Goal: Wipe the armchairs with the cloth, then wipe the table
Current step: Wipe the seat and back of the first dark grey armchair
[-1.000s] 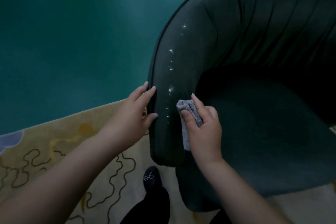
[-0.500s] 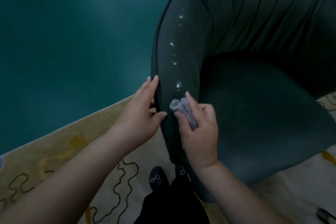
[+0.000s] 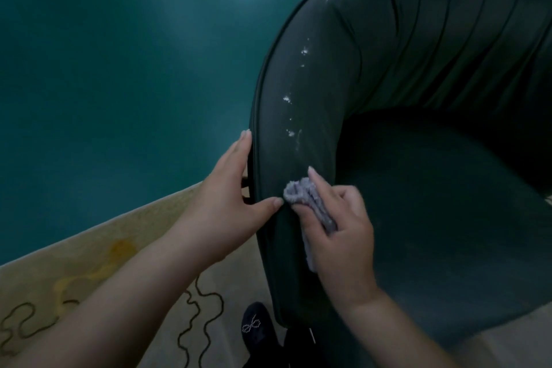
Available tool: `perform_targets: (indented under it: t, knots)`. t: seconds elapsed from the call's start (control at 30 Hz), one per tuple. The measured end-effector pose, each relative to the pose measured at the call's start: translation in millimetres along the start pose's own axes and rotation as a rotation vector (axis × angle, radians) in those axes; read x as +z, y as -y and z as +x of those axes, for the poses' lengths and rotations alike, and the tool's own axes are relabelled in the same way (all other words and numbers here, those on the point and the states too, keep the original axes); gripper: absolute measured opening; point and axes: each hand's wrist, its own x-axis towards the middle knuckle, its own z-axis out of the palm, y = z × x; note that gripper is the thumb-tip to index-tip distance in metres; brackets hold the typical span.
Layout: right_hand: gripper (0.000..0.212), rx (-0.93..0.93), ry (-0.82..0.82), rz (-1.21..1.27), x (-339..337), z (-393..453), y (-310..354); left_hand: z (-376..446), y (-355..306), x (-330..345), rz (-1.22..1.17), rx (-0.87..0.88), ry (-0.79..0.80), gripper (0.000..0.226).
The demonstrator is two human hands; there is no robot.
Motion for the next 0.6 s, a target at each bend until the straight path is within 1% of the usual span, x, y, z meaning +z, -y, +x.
perform_targets:
  t: [0.07, 0.13, 0.23, 0.3, 0.47, 0.53, 0.6]
  knots:
    - [0.048, -0.062, 0.014, -0.035, 5, 19, -2, 3, -1, 1, -0.036, -0.009, -0.016, 0.103]
    - [0.047, -0.139, 0.007, -0.128, 15, 62, 0, 3, -1, 4, -0.03, -0.022, -0.041, 0.102]
    - [0.047, -0.118, -0.033, -0.159, 26, 121, 1, 5, -6, 6, -0.022, -0.028, -0.068, 0.099]
    - [0.047, -0.145, -0.024, -0.142, 25, 120, 0, 8, -8, 4, 0.001, -0.033, -0.074, 0.098]
    - [0.047, -0.175, 0.064, -0.055, 1, 41, -5, 15, -14, -3, 0.019, -0.014, -0.054, 0.096]
    - [0.047, -0.186, 0.087, -0.094, 3, 57, -3, 20, -15, -4, 0.01, -0.01, -0.063, 0.095]
    - [0.046, -0.212, 0.064, -0.17, 14, 96, 2, 25, -13, -5, 0.005, -0.017, -0.07, 0.095]
